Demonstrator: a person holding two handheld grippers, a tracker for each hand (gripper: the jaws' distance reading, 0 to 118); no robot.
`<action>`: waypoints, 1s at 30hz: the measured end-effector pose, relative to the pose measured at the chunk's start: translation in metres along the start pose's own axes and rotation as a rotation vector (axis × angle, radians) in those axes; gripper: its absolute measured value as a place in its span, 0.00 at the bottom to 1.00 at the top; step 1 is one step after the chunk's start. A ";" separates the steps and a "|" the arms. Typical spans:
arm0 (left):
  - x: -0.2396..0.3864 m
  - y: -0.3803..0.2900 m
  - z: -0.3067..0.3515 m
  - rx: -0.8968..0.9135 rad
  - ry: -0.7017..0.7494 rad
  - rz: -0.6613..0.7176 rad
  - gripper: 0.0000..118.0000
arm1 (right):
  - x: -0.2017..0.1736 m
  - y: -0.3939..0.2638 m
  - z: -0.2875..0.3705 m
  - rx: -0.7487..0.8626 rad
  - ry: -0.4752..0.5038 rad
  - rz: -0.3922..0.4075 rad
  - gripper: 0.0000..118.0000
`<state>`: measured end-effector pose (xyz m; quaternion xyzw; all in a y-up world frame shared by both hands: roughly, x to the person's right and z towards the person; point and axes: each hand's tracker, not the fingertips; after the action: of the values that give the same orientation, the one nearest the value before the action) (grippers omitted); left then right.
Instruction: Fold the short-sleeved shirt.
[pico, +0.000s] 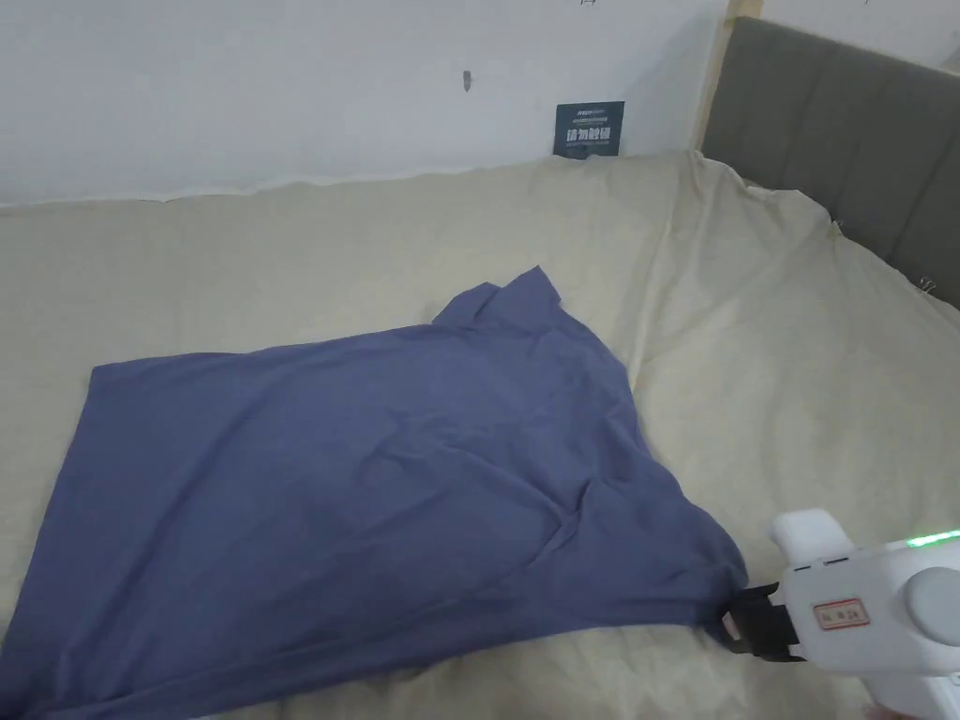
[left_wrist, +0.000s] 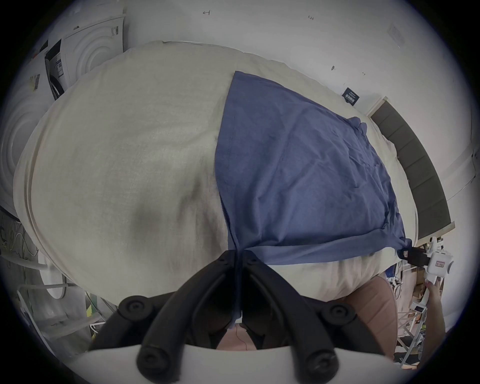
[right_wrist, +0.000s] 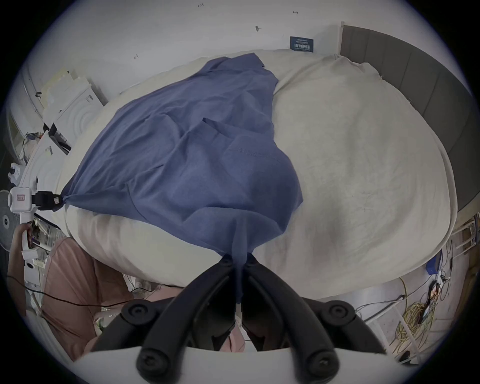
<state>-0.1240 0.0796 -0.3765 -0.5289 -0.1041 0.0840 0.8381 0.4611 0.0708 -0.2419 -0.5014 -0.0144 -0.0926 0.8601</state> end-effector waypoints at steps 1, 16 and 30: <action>0.001 0.000 0.002 0.001 -0.003 -0.002 0.04 | 0.006 -0.010 0.000 0.019 -0.004 0.013 0.01; 0.005 0.021 0.053 0.010 -0.124 -0.037 0.04 | 0.015 -0.005 0.080 0.127 0.070 -0.064 0.01; 0.005 0.172 -0.035 -0.278 -0.205 0.128 0.04 | 0.015 0.211 -0.012 -0.134 -0.029 -0.044 0.01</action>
<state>-0.1153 0.1239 -0.5462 -0.6336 -0.1659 0.1754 0.7350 0.5112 0.1594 -0.4280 -0.5588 -0.0317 -0.1051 0.8220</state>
